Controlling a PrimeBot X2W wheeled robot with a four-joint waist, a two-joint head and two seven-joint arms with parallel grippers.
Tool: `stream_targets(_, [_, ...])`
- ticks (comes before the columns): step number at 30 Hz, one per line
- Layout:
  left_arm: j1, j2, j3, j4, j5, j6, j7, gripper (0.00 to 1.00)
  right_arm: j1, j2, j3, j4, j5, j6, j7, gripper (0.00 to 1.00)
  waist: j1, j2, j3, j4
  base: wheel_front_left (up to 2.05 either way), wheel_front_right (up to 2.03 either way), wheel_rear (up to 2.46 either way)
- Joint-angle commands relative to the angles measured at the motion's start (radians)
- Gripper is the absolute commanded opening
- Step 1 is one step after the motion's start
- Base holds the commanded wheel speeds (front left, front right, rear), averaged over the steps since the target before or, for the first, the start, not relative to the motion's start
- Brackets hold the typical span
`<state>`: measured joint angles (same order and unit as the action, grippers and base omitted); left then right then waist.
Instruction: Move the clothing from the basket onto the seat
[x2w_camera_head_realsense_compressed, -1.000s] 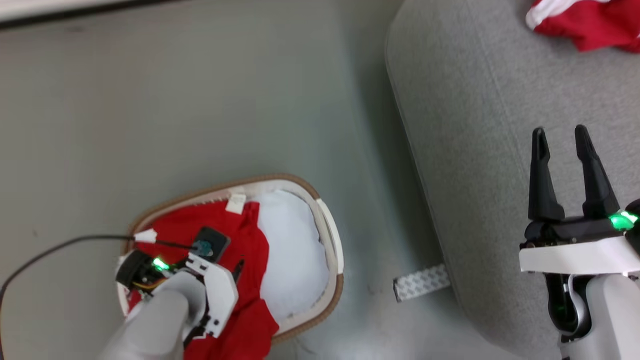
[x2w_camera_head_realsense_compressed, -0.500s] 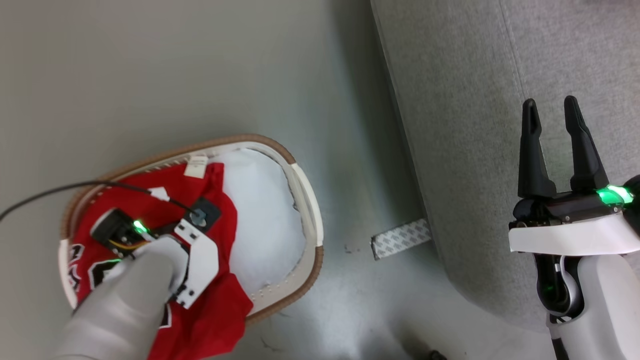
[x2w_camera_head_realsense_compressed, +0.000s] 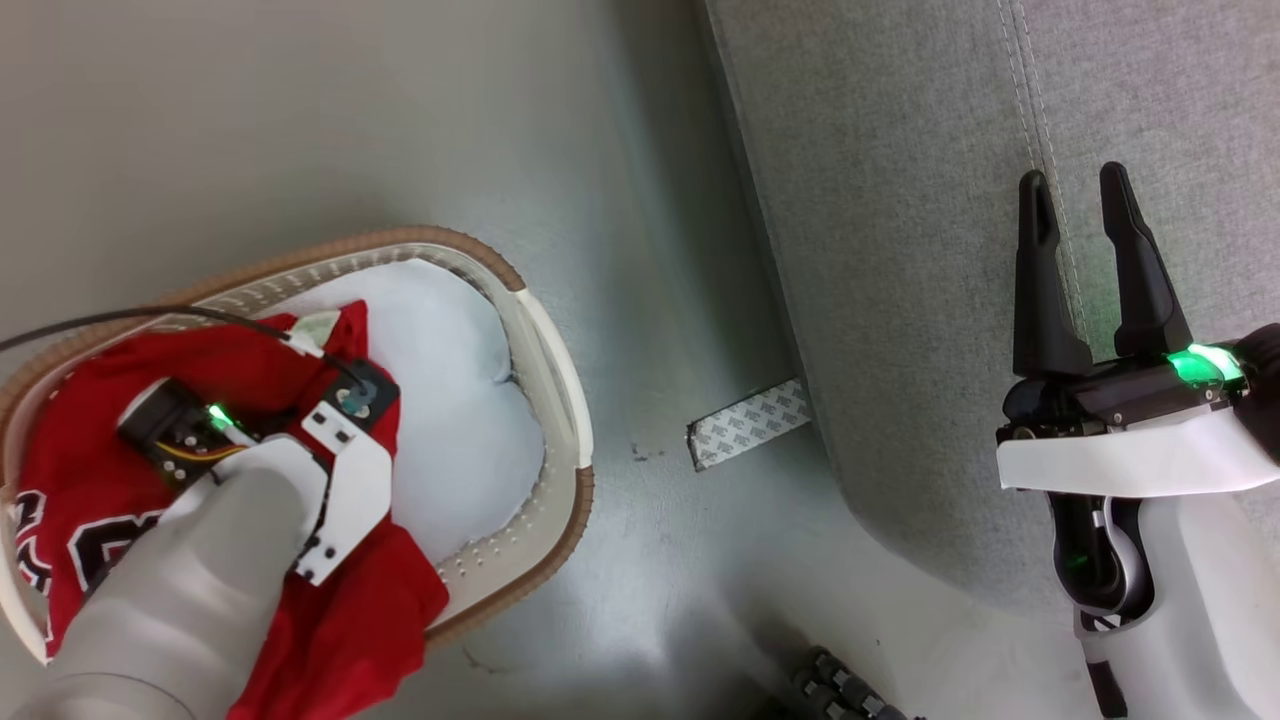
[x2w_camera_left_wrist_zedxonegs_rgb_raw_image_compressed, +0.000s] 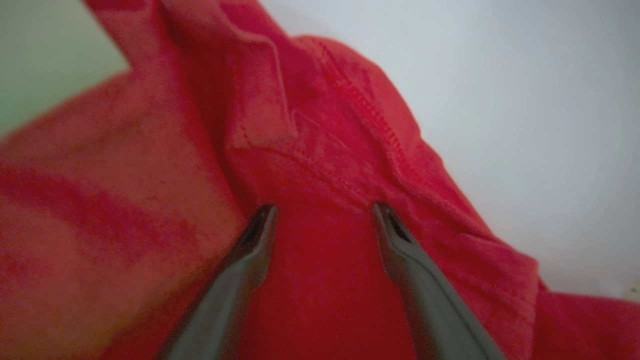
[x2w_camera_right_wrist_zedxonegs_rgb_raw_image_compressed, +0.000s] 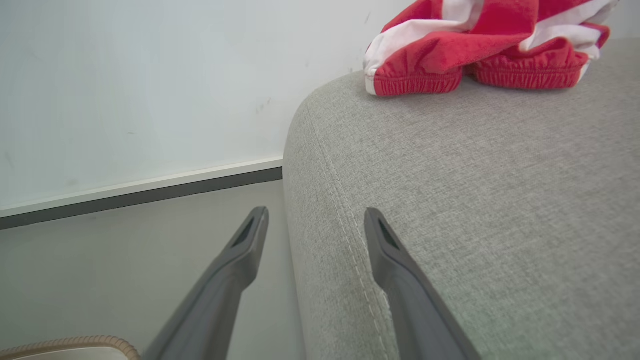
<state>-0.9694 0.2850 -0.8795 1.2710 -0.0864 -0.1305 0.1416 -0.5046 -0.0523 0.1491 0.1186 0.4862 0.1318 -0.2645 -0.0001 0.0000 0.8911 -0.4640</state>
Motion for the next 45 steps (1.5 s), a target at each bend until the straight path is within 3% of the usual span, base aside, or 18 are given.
stream_targets(1, [0.022, 0.004, -0.016, 0.013, -0.012, 0.0, 0.02, 1.0, -0.011, 0.003, -0.001, -0.001, 0.005, -0.002, 0.0, 1.0, 0.0001, 0.0, 0.007, -0.006, 0.0, 0.0, 0.0])
stream_targets(4, [0.023, 0.007, -0.052, 0.013, -0.037, 0.0, 0.028, 1.0, -0.013, 0.003, 0.003, 0.0, 0.007, -0.002, 0.0, 1.0, 0.0001, 0.0, 0.011, -0.008, 0.0, 0.0, 0.0])
stream_targets(5, [0.02, 0.008, -0.063, 0.011, -0.044, 0.0, 0.031, 0.55, -0.013, 0.003, 0.003, 0.002, 0.006, -0.002, 0.0, 1.0, 0.0001, 0.0, 0.011, -0.008, 0.0, 0.0, 0.0])
stream_targets(6, [0.015, 0.007, -0.071, 0.005, -0.055, 0.0, 0.025, 0.2, -0.014, 0.003, 0.002, 0.003, 0.006, -0.002, 0.001, 1.0, 0.0001, 0.0, 0.01, -0.007, 0.0, 0.0, 0.0])
stream_targets(7, [0.009, 0.006, -0.078, 0.0, -0.067, 0.0, 0.022, 0.0, -0.014, 0.003, 0.001, 0.005, 0.004, -0.002, 0.001, 1.0, 0.0001, 0.0, 0.009, -0.006, 0.0, 0.0, 0.0])
stream_targets(15, [-0.018, -0.016, -0.124, -0.03, -0.136, 0.001, 0.023, 0.0, -0.015, 0.003, -0.003, 0.026, -0.023, -0.002, 0.001, 1.0, 0.0001, 0.0, -0.035, 0.02, 0.0, 0.0, 0.0])
stream_targets(23, [0.022, -0.091, -0.131, -0.032, -0.199, 0.001, -0.035, 0.0, 0.007, 0.002, -0.033, 0.042, -0.075, -0.002, 0.0, 1.0, 0.0001, 0.0, -0.167, 0.075, 0.0, 0.0, 0.0])
stream_targets(26, [0.063, -0.133, -0.126, -0.031, -0.22, 0.002, -0.088, 0.0, 0.025, 0.001, -0.051, 0.056, -0.109, -0.002, 0.0, 1.0, 0.0001, 0.0, -0.251, 0.11, 0.0, 0.0, 0.0])
stream_targets(36, [0.239, -0.195, -0.09, -0.074, -0.326, 0.002, -0.357, 0.0, 0.102, -0.021, -0.09, 0.094, -0.174, -0.002, 0.001, 1.0, 0.0001, 0.0, -0.523, 0.234, 0.0, 0.0, 0.0])
stream_targets(45, [0.281, -0.202, -0.075, -0.225, -0.411, 0.001, -0.406, 0.0, 0.163, -0.062, -0.09, 0.122, -0.165, -0.002, 0.001, 1.0, 0.0001, 0.0, -0.663, 0.308, 0.0, 0.0, 0.0])
